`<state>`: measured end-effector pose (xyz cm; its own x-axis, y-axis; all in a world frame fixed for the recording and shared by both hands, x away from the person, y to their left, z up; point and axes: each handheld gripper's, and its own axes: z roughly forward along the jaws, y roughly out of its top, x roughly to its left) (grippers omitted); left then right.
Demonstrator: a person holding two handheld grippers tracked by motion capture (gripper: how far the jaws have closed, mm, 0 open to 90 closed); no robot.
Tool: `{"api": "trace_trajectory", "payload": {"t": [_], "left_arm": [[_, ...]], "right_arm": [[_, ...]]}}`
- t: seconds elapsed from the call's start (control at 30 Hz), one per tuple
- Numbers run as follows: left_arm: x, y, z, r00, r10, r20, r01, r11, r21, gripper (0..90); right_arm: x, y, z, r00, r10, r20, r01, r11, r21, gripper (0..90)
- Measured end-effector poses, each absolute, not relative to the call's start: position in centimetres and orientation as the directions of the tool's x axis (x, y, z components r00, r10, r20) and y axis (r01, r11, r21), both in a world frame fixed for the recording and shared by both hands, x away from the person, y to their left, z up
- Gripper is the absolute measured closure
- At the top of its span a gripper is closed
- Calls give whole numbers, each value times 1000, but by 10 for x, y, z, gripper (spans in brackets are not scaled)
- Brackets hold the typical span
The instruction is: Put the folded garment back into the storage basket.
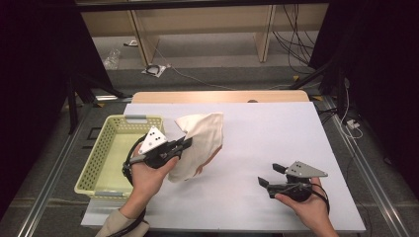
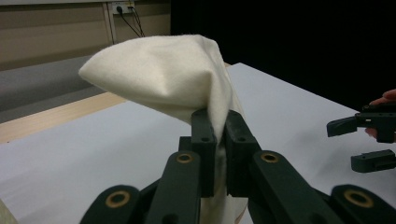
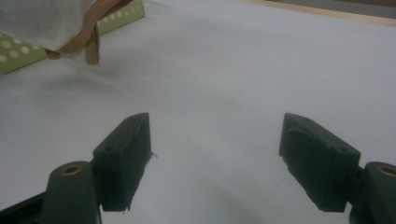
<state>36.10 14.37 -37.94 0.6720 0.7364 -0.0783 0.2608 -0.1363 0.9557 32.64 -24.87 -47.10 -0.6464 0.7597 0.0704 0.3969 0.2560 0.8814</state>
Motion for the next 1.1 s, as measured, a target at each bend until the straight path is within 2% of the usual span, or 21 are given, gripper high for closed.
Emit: {"api": "trace_trajectory", "payload": {"t": [1.1], "left_arm": [[363, 155, -373, 651, 753, -91, 241, -91, 966, 840]], "right_arm": [[327, -248, -471, -647, 759, 72, 397, 255, 882, 261]]}}
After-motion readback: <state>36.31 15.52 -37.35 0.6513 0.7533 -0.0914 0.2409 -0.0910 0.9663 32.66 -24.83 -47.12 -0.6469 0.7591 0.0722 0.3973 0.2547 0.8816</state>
